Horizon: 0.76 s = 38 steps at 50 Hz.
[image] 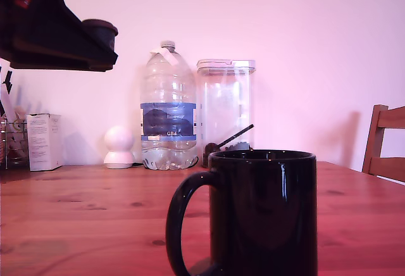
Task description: Pick up the coffee capsules from the table one by one and drop them inside the nearest coffee cup
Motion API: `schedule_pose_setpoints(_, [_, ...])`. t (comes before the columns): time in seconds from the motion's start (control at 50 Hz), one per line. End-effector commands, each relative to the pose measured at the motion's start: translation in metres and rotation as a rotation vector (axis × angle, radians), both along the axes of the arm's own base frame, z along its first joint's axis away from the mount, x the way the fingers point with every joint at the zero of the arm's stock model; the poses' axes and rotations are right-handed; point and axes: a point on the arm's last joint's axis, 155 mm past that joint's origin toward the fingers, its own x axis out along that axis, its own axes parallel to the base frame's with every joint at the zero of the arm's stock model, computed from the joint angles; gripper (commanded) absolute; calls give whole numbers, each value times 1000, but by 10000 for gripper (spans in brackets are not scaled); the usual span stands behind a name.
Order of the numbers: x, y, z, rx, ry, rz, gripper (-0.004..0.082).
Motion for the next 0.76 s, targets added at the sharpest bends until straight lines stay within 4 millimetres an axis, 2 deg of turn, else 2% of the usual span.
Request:
schedule_pose_setpoints(0.0, [-9, -2, -9, 7, 30, -17, 90])
schedule_pose_setpoints(0.46, [-57, -36, -7, -3, 71, -163, 90])
schedule_pose_setpoints(0.56, [-64, -41, -8, 2, 68, -183, 90])
schedule_pose_setpoints(0.74, [-65, -43, -9, 16, 56, -173, 90])
